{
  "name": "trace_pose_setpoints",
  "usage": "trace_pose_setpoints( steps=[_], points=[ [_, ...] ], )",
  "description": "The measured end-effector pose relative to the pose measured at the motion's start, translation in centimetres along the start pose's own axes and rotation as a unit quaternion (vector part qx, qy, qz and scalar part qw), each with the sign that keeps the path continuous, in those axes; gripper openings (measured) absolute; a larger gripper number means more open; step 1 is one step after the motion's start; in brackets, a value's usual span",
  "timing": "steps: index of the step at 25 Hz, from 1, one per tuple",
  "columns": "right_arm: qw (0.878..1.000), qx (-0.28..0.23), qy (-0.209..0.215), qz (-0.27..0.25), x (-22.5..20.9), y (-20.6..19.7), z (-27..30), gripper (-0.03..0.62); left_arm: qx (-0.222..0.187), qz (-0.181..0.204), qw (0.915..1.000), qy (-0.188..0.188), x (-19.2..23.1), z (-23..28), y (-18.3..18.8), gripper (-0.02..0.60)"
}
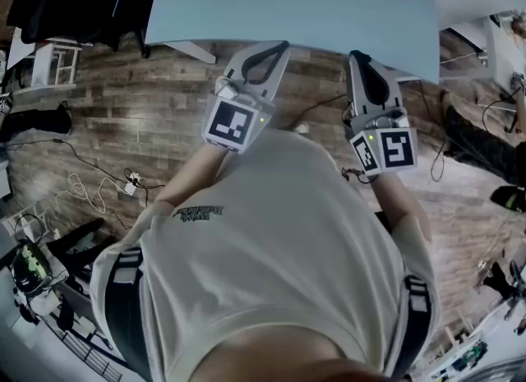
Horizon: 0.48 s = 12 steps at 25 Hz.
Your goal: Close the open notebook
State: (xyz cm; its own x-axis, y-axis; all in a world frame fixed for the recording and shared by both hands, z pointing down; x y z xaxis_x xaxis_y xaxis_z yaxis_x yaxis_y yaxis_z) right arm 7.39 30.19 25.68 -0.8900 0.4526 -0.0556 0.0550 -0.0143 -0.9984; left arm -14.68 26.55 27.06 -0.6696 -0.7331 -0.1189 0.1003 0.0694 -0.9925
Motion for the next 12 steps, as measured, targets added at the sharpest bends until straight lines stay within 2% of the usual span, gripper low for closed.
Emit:
trace_pose_setpoints(
  steps=[12],
  points=[
    [1.0,0.004,0.001,0.023,-3.6,-1.2,-1.6,0.003,0.009,0.003,0.9999,0.01,-2.4,2.6,-0.7,0.012]
  ],
)
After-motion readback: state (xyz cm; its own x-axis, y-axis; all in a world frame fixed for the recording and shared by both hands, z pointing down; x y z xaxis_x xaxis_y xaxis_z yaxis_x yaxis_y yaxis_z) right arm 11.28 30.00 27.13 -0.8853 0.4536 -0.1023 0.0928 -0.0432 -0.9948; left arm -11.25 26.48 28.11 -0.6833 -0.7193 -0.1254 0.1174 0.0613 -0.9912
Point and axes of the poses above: the fingertips, and each gripper's own axes: z forward along the fingers, x to its left, y out of its top, the point moved 10 cm from there along -z, backward along the fingers, and after that the axes turned 4 degrees about -x, right-handed, at the moved point
